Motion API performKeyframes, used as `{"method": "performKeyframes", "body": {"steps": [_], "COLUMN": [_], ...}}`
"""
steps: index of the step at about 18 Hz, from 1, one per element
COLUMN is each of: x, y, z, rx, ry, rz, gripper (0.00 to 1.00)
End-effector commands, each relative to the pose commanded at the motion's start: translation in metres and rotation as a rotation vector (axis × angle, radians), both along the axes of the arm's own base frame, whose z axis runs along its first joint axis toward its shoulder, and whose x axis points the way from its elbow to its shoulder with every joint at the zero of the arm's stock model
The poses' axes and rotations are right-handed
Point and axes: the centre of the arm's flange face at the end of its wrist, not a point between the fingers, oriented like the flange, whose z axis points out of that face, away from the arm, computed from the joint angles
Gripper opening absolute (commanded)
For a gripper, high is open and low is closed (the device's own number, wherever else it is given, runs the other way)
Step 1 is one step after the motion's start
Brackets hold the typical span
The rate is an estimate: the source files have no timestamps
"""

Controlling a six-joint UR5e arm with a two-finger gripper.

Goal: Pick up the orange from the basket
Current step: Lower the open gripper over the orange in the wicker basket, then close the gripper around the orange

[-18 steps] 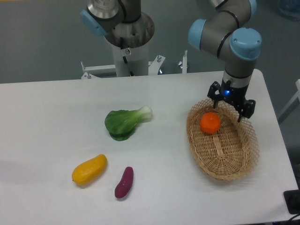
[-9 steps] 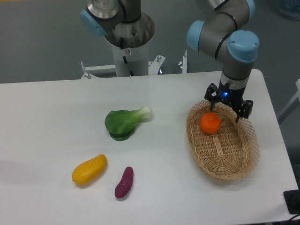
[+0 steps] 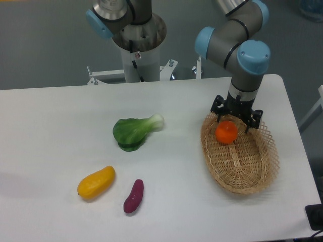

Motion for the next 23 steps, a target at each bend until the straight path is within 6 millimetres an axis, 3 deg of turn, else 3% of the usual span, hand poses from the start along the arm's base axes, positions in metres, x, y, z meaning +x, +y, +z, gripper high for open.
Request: {"method": "performKeyframes", "body": {"steps": [4, 17, 20, 21, 23], "x": [-0.005, 0.006, 0.005, 0.003, 0.001], "y": [0.002, -0.002, -0.002, -0.001, 0.0], "z": [-0.008, -0.031, -0.029, -0.027, -0.024], "rx": [0.005, 0.006, 0.008, 0.009, 0.012], "ry": [0.014, 0.011, 0.019, 0.022, 0.029], "rz": [-0.002, -0.003, -0.009, -0.011, -0.012], "gripper": [1.0, 1.0, 0.74, 0.68, 0.66]}}
